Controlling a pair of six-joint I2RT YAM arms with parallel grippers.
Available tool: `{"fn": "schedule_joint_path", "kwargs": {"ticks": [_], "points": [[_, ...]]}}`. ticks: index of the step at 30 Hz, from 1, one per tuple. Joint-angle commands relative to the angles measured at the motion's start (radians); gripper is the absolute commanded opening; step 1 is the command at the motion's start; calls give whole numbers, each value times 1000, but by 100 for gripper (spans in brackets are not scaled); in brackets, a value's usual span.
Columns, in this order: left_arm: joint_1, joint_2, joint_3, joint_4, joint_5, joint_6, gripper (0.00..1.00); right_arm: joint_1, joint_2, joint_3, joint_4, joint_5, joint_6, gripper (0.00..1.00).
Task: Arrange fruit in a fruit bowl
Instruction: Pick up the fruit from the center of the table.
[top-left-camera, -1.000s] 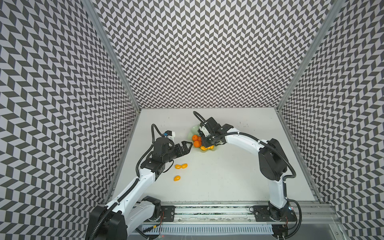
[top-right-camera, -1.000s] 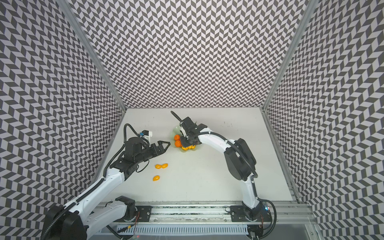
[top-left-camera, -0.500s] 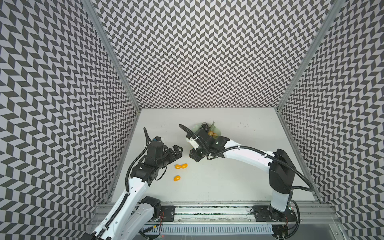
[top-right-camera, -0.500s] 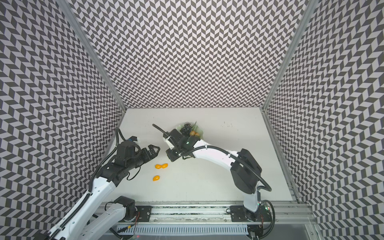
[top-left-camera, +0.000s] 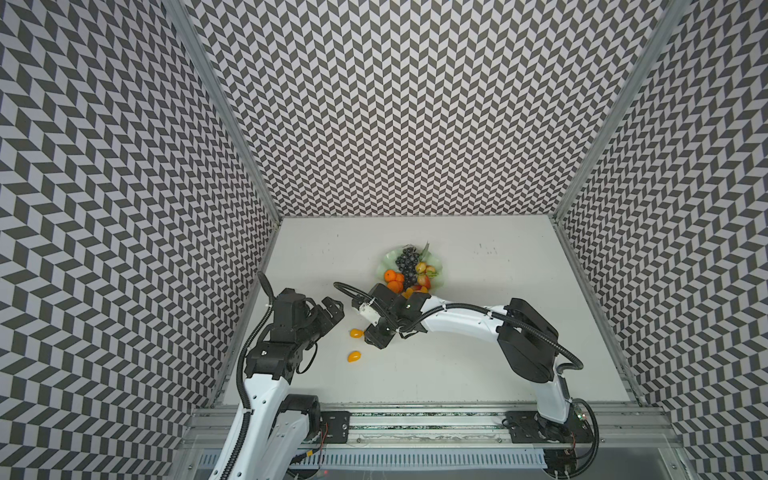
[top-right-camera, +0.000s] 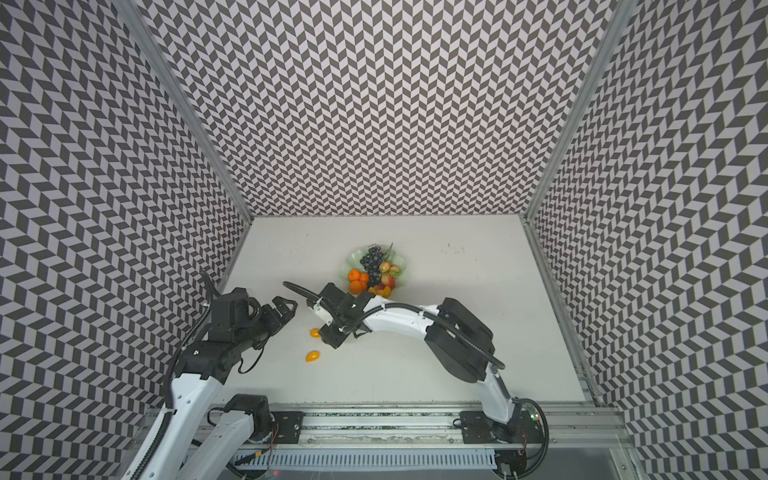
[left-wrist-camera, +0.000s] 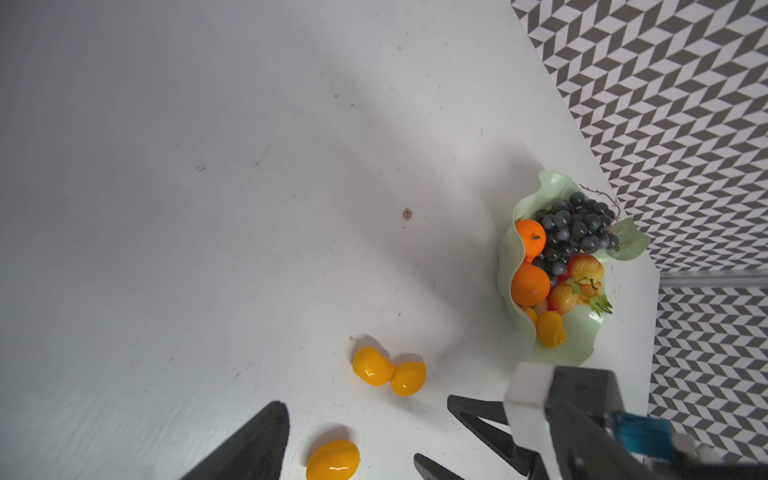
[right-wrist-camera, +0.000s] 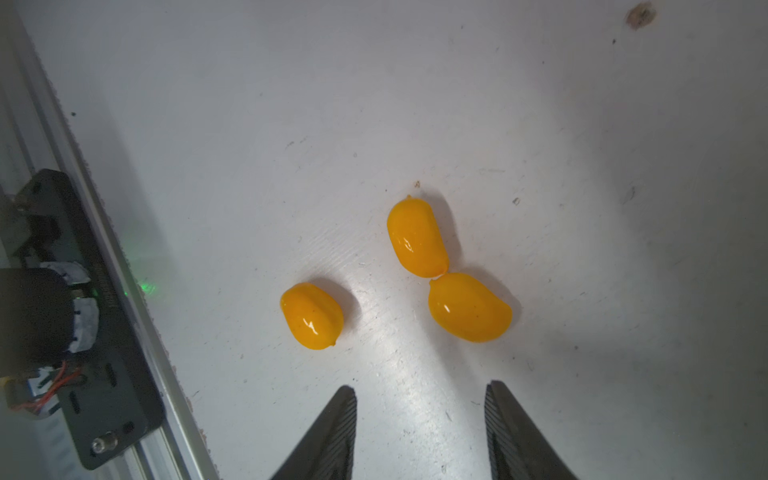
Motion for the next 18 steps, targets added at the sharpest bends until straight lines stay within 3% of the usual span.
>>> {"fn": "schedule_joint_path", "kwargs": {"ticks": [1, 9, 18], "points": [[81, -15, -21, -6, 95, 37, 100, 0, 15, 30, 99, -11, -96, 55], [224, -1, -56, -6, 232, 111, 100, -5, 89, 86, 97, -25, -172, 54], [255, 2, -66, -1, 271, 131, 100, -9, 150, 120, 64, -2, -192, 51]]}}
